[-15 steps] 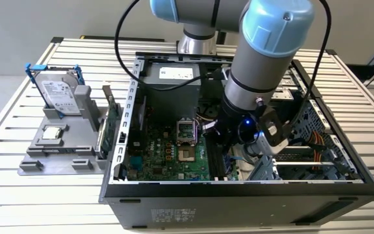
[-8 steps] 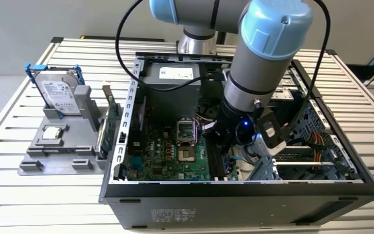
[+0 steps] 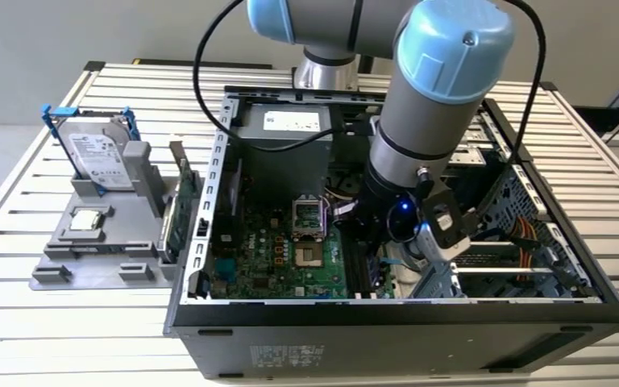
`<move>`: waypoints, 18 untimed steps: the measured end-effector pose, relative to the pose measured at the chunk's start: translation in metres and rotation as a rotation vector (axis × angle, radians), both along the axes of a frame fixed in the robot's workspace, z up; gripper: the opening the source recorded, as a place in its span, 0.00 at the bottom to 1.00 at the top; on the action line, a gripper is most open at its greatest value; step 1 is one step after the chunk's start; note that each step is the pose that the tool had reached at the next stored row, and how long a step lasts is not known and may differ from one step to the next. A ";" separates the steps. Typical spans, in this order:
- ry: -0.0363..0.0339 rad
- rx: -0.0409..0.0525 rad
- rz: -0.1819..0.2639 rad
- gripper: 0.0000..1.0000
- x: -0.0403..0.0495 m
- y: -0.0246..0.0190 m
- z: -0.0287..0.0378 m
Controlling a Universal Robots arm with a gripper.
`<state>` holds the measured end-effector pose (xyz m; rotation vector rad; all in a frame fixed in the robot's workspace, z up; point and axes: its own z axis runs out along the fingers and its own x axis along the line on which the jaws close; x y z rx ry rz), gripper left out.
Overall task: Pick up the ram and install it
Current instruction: 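Insert the ram into the slot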
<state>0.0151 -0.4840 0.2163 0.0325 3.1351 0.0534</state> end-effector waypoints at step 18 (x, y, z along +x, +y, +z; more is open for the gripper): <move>-0.0003 0.0004 -0.012 0.00 0.0000 -0.0004 -0.0039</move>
